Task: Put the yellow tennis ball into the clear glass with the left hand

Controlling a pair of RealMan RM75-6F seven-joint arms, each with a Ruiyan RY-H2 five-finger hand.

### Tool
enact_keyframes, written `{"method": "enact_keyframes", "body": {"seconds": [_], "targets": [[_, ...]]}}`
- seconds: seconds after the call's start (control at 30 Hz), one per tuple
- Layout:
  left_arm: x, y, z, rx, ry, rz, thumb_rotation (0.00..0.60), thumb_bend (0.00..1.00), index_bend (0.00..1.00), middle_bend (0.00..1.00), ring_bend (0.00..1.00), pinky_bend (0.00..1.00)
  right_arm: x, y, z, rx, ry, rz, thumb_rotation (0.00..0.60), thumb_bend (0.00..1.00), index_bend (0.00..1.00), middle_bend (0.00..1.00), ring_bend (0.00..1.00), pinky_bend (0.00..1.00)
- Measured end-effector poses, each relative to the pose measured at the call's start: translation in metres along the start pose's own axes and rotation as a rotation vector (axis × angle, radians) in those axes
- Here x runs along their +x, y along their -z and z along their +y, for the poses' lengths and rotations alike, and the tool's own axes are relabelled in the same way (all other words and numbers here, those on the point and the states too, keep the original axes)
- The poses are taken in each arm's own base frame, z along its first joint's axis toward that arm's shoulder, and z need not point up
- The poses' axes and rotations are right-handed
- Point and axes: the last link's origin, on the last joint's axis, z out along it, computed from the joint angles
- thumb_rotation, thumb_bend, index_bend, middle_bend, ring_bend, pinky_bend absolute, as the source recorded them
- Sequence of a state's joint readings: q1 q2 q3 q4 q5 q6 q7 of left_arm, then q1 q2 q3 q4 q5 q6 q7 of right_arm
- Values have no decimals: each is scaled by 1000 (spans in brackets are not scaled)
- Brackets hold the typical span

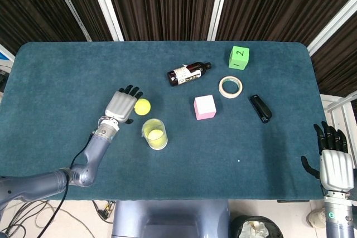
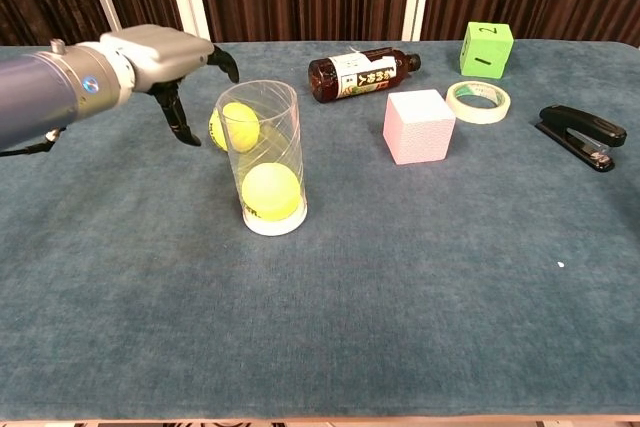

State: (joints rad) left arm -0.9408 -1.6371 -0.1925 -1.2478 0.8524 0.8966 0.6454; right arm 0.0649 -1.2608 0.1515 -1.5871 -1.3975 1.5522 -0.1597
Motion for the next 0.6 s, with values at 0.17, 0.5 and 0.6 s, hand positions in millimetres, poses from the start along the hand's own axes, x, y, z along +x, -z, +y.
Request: {"method": "enact_keyframes", "body": {"seconds": [0.17, 0.5, 0.6], "targets": [[-9, -7, 12, -8, -32, 1, 600, 124, 245, 179, 123, 281, 0, 0, 0, -1, 2, -3, 600, 352, 90, 0, 0, 0], [-28, -15, 27, -21, -80, -1, 600, 232, 326, 323, 255, 404, 4, 1, 2, -4, -5, 10, 600, 353, 90, 0, 0, 0], [-30, -15, 25, -4, -98, -6, 600, 252, 343, 348, 292, 447, 5, 1, 2, -2, -7, 11, 600, 352, 90, 0, 0, 0]]}}
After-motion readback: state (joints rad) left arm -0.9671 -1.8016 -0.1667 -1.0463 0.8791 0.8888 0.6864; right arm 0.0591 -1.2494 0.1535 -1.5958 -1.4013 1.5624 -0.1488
